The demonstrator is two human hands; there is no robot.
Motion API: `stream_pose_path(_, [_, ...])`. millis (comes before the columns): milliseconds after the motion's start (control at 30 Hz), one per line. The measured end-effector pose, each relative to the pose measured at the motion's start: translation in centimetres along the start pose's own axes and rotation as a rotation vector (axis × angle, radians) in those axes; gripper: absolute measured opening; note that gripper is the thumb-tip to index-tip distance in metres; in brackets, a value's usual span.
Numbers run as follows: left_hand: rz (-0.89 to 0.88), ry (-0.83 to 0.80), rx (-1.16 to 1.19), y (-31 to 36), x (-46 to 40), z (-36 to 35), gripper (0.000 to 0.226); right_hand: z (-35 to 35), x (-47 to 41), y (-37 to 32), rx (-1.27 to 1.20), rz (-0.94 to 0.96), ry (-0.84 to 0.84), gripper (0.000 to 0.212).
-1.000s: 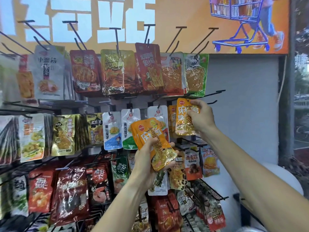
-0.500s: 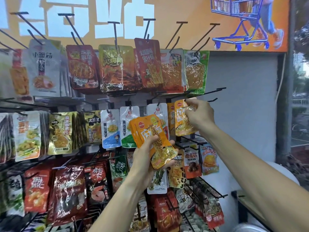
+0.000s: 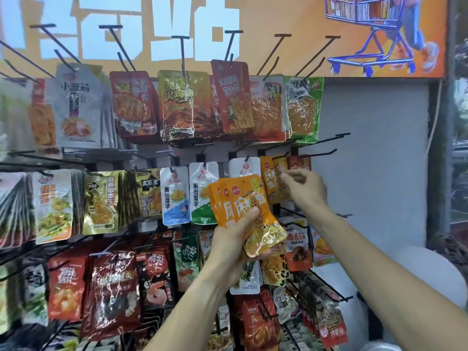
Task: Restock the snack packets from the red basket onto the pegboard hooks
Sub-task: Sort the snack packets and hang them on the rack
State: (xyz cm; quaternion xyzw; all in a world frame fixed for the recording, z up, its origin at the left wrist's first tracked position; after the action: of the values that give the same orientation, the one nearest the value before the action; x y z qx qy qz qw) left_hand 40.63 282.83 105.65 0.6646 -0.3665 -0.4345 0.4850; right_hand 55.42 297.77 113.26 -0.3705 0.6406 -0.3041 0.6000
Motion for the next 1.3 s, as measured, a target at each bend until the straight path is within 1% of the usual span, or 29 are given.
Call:
stream_pose_path(67, [-0.01, 0.008, -0.047, 0.0, -0.2, -0.4, 0.023, -0.5, 3.2, -0.8, -0.233, -0.043, -0.137, 0.033])
stream_pose_path(133, [-0.01, -0.003, -0.086, -0.3, -0.3, -1.2, 0.025, -1.2, 5.6, -1.5, -0.318, -0.094, -0.228, 0.047])
stream_pose_path(167, [-0.007, -0.008, -0.101, -0.5, -0.4, -1.6, 0.026, -1.3, 6.2, -1.7, -0.337, -0.101, -0.226, 0.051])
stream_pose_path(267, [-0.003, -0.008, -0.107, -0.9, -0.4, -2.2, 0.034, -1.1, 6.8, -1.7, -0.379, -0.102, -0.152, 0.055])
stream_pose_path(333, [0.001, -0.034, -0.065, -1.0, -0.2, -2.5, 0.033, -1.1, 6.7, -1.1, -0.399, -0.108, -0.108, 0.055])
stream_pose_path(367, [0.006, -0.053, -0.036, -0.9, 0.0, -2.7, 0.03, -1.0, 6.5, -0.7, -0.394, -0.099, -0.083, 0.054])
stream_pose_path(500, [0.019, -0.041, 0.039, -0.6, 0.3, -2.3, 0.037, 0.2, 4.2, -0.5, -0.274, 0.034, 0.065, 0.04])
stream_pose_path(567, [-0.005, -0.056, 0.045, -0.2, 0.1, -2.1, 0.042, 1.3, 2.4, -1.0, -0.307, 0.049, 0.144, 0.034])
stream_pose_path(633, [-0.013, -0.069, 0.044, 0.1, 0.0, -2.0, 0.046, 1.9, 0.2, -1.7, -0.309, 0.064, 0.18, 0.028])
stream_pose_path(733, [-0.007, -0.077, 0.041, 0.3, 0.0, -2.0, 0.046, 2.1, -1.9, -2.5, -0.24, 0.092, 0.192, 0.021])
stream_pose_path(933, [-0.031, -0.114, 0.023, 0.8, -0.1, -2.3, 0.043, 1.8, -2.9, -2.4, -0.152, 0.096, 0.168, 0.02])
stream_pose_path(1133, [-0.027, -0.128, 0.028, 0.8, -0.4, -2.4, 0.045, 1.6, -3.4, -3.2, -0.05, 0.144, 0.14, 0.028])
stream_pose_path(1300, [-0.018, -0.123, 0.032, 0.6, -0.6, -2.0, 0.043, -0.1, -4.7, -2.4, 0.052, 0.104, 0.146, 0.032])
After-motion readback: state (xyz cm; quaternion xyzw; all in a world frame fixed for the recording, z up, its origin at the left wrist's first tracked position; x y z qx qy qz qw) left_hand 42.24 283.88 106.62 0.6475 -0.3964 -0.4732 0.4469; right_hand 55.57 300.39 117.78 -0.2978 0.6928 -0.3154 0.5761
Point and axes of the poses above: each hand's wrist, its own x-axis away from the middle knuckle, its own z-axis out of the back of the hand, y = z × x, the point moved 8 cm from there along -x, towards the middle knuckle, and after that the axes turned 15 degrees about -x, right-handed, at the moved point
